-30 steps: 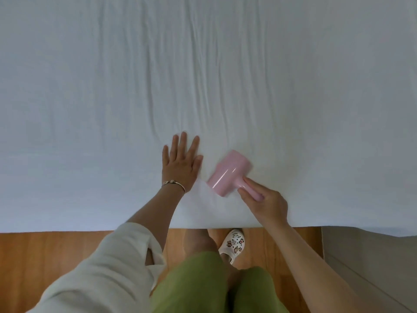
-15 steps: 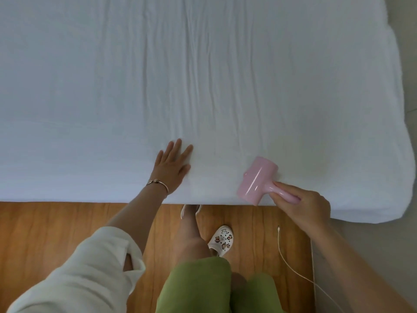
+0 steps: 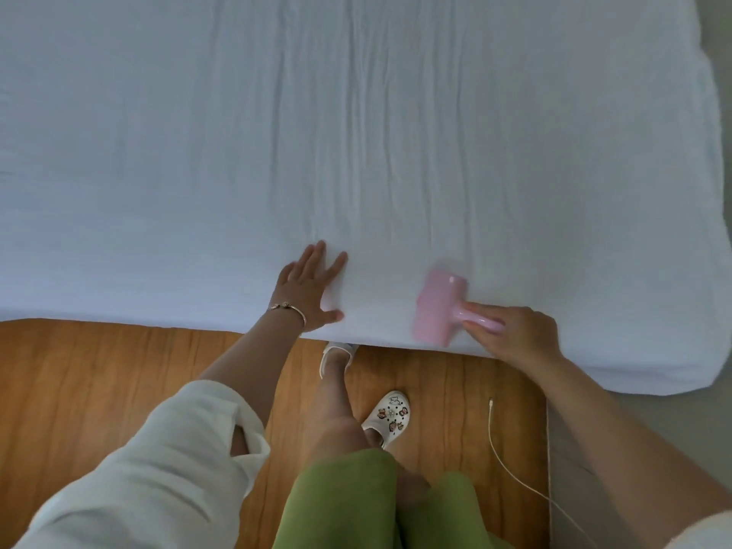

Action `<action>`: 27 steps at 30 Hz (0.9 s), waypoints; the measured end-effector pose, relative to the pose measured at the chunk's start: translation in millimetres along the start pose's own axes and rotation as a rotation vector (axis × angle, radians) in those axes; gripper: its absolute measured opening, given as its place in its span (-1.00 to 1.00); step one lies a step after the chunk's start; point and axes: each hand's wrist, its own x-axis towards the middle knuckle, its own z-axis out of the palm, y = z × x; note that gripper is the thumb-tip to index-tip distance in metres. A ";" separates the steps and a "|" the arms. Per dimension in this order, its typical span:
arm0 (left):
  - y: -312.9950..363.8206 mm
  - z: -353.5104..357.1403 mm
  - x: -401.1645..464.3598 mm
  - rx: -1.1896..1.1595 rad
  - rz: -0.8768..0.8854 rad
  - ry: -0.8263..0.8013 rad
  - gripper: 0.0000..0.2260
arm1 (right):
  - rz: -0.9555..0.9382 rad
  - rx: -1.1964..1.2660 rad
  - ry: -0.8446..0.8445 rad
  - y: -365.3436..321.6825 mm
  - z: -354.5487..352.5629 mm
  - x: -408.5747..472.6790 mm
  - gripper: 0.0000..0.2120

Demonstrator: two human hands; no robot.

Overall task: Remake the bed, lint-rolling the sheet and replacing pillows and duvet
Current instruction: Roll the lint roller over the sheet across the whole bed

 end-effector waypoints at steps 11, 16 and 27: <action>10.7 -66.4 27.2 -0.082 -0.069 -0.019 -0.39 | 0.040 0.257 0.122 -22.0 -67.1 -24.7 -0.76; 14.2 -120.6 104.9 -0.096 -0.054 0.054 -0.46 | 0.093 0.492 0.115 -71.6 -91.8 52.2 -0.76; 13.9 -267.0 385.7 -0.102 -0.036 0.168 -0.49 | 0.272 0.632 0.216 -153.4 -205.7 347.1 -0.62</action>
